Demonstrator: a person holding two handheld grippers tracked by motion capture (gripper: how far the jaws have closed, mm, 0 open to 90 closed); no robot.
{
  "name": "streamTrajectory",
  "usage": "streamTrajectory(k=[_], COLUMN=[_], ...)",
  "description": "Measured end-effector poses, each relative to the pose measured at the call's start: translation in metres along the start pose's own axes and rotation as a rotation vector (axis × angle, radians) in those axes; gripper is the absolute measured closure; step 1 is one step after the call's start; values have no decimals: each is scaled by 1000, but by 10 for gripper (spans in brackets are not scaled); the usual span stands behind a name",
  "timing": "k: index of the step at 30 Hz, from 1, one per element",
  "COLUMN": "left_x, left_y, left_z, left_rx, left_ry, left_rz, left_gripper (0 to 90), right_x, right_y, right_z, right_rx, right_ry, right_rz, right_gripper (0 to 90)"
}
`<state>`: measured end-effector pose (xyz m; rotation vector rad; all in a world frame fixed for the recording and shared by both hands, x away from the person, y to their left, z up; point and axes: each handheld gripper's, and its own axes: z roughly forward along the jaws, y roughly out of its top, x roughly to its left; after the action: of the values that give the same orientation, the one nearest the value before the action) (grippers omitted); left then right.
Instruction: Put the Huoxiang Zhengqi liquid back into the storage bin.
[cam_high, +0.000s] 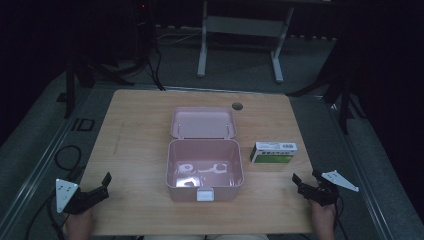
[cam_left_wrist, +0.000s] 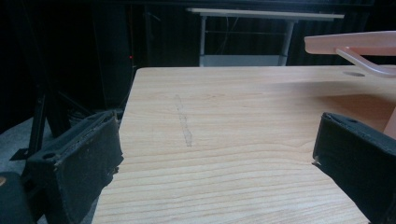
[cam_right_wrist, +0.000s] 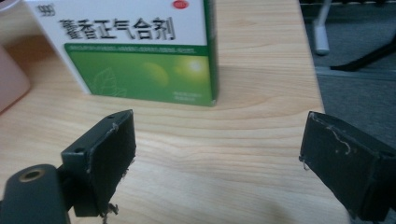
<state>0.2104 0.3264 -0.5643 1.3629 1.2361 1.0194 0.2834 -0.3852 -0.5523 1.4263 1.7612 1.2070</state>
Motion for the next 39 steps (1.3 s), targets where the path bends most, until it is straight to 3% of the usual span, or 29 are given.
streamTrajectory(k=[3,4,6,7,11,15,17,20,21,24,30,39], left_x=[0,0,0,0,1,1,1,1,1,1,1,1], left_y=[0,0,0,0,0,0,0,0,0,0,0,0], left_z=[0,0,0,0,0,0,-1,0,0,0,0,0], left_rx=[-2,-3,-5,-5,-7,-7,-6,-7,-4,-5,-6,-3], left_ry=[2,2,1,0,-3,-9,-11,-11,-12,-12,-14,-18], left_rz=[-2,-2,-2,-3,-7,-8,-7,-8,-8,-9,-12,-4], left_gripper=[10,10,10,10,10,10,10,10,10,10,10,10], right_x=[-2,0,1,4,4,-2,-6,-8,-12,-13,-7,6], right_y=[0,1,1,3,4,9,9,9,8,10,14,26], right_z=[0,1,1,1,1,0,1,1,1,2,8,8], right_rx=[6,36,42,68,114,151,187,213,241,278,386,569], right_ry=[16,22,34,0,22,121,195,225,291,363,460,458], right_rz=[3,-37,-58,-105,-132,-144,-163,-186,-200,-234,-354,-536], right_gripper=[100,100,100,100,100,110,121,122,122,123,123,124])
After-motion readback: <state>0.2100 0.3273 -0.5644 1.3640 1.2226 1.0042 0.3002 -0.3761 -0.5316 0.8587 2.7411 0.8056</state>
